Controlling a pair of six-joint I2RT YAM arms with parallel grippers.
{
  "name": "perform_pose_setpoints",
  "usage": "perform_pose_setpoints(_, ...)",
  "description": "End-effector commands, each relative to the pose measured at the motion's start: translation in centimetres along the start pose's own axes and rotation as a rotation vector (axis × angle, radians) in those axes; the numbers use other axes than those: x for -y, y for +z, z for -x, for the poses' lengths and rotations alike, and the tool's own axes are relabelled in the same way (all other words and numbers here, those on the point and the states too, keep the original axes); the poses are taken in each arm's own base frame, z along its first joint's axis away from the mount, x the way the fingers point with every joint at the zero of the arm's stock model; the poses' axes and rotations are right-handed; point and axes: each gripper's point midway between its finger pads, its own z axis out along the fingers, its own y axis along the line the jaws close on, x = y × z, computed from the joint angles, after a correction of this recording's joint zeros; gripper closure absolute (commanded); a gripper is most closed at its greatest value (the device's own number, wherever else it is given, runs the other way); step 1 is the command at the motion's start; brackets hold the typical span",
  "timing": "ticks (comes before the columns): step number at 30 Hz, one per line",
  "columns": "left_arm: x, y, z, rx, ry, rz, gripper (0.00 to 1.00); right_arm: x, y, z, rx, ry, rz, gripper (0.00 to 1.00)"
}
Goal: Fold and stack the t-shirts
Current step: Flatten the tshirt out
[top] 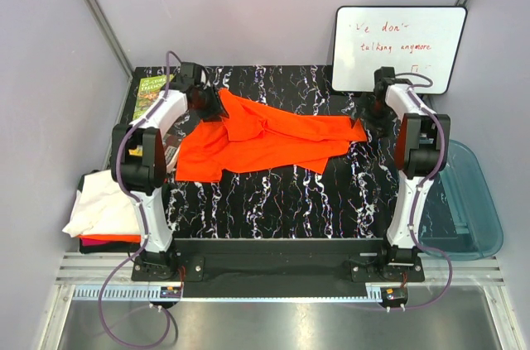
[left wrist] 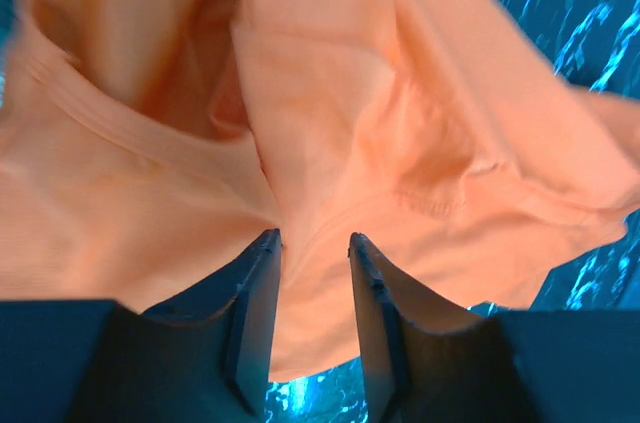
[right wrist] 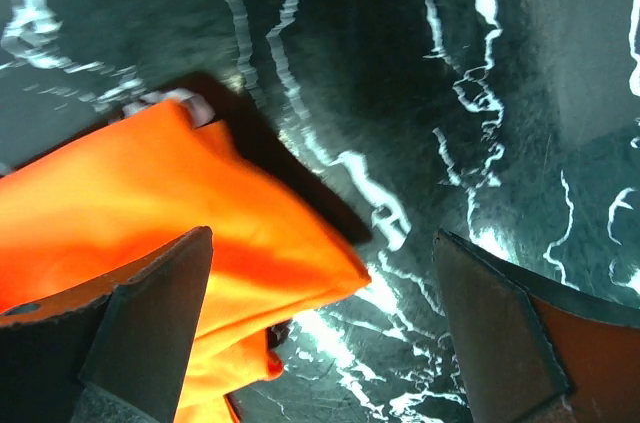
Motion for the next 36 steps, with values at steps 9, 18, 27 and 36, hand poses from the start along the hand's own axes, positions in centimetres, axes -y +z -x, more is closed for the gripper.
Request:
perform_pose_setpoints(9, 2.0, -1.0, 2.0, 0.026, 0.021, -0.082, 0.76, -3.3, 2.9, -1.6, -0.132, 0.077, 0.176, 0.35)
perform_pose_setpoints(18, 1.3, -1.9, 0.0, 0.005, 0.028, -0.053, 0.30, -4.7, 0.9, -1.8, -0.139, 0.060, 0.268, 1.00)
perform_pose_setpoints(27, 2.2, -0.2, -5.0, -0.088, 0.077, -0.036, 0.50, -5.2, -1.5, -0.2, -0.079, 0.036, 0.299, 1.00)
perform_pose_setpoints(36, 2.1, 1.7, -5.4, -0.098, 0.080, 0.001, 0.98, -5.6, -2.2, 0.4, -0.073, 0.026, 0.328, 1.00)
